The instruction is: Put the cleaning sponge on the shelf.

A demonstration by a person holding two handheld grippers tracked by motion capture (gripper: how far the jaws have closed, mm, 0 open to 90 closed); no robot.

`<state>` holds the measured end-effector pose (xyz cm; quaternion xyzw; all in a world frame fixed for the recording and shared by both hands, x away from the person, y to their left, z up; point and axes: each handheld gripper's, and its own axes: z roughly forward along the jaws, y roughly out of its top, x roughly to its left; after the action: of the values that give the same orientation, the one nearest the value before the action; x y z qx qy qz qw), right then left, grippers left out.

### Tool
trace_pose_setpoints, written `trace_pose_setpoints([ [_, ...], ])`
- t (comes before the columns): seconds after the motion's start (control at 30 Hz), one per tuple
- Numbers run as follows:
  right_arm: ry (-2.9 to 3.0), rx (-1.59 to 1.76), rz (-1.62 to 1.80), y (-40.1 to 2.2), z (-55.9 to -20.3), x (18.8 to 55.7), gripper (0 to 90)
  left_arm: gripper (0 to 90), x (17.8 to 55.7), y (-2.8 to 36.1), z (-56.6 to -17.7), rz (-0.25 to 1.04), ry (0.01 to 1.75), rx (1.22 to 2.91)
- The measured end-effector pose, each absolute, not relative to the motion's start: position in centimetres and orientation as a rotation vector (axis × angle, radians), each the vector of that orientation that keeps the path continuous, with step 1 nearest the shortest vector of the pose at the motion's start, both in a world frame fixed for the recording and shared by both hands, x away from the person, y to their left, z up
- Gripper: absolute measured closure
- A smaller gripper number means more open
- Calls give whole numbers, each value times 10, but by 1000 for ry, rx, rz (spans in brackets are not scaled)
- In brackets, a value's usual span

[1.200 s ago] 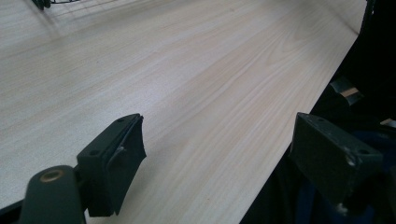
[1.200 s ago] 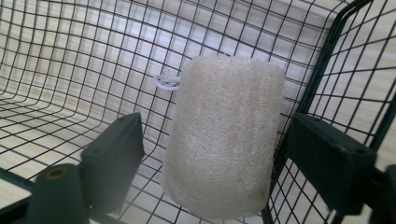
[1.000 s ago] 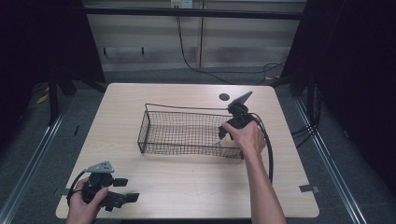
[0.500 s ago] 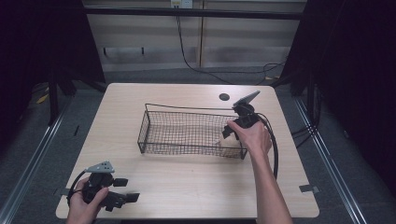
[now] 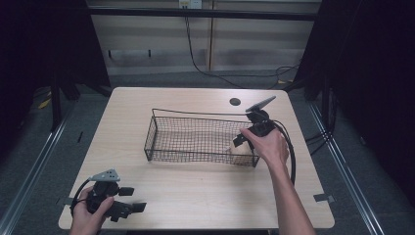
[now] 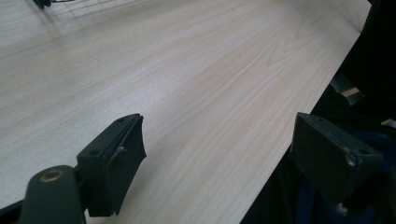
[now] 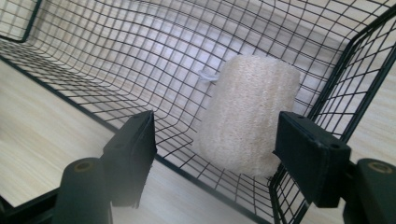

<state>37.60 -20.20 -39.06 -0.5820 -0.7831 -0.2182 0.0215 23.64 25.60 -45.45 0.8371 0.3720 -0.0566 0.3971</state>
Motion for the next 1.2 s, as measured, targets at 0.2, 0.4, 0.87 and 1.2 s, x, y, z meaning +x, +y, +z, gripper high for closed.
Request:
trace_pose_setpoints([
  [0.2,-2446,-1747,-723,-200,-383,363,285,174,237,256,-455,-142,943,2126],
  [0.4,-2488,-1701,-752,-196,-380,349,272,174,236,256,-455,-141,944,2125],
  [0.87,-2529,-1622,-852,-191,-390,303,278,174,236,256,-455,-137,945,2126],
  [1.2,-2512,-1619,-947,-200,-406,270,296,174,236,256,-455,-134,950,2125],
])
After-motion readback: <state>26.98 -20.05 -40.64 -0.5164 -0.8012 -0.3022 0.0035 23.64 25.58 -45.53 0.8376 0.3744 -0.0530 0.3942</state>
